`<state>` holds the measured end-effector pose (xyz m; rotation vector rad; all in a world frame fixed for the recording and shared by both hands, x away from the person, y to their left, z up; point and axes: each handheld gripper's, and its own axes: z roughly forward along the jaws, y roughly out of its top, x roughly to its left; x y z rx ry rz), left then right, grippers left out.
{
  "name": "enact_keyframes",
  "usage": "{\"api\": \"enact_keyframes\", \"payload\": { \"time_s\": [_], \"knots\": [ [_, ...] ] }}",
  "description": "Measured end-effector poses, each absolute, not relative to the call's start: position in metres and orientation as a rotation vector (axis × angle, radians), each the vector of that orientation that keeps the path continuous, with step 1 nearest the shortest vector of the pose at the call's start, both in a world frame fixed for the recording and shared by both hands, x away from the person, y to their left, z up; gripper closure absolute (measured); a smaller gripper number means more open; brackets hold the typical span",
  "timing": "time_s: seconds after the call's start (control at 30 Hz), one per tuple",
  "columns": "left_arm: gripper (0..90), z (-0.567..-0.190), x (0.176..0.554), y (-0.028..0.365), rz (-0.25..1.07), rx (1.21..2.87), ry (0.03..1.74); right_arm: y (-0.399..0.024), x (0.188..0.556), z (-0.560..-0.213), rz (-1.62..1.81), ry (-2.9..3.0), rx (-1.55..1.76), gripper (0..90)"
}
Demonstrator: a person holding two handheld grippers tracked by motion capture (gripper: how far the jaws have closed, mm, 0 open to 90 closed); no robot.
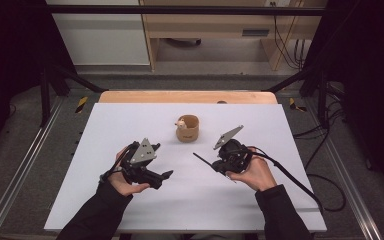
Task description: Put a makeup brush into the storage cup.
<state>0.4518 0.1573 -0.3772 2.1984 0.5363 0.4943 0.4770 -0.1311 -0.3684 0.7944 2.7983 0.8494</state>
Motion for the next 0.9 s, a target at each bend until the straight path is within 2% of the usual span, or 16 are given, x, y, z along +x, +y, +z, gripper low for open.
{"api": "enact_keyframes", "payload": {
  "time_s": [0.9],
  "knots": [
    [7.8, -0.387, 0.444, 0.116, 0.535, 2.318, 0.366, -0.119, 0.474, -0.375, 0.806, 2.867, 0.740, 85.6]
  ]
}}
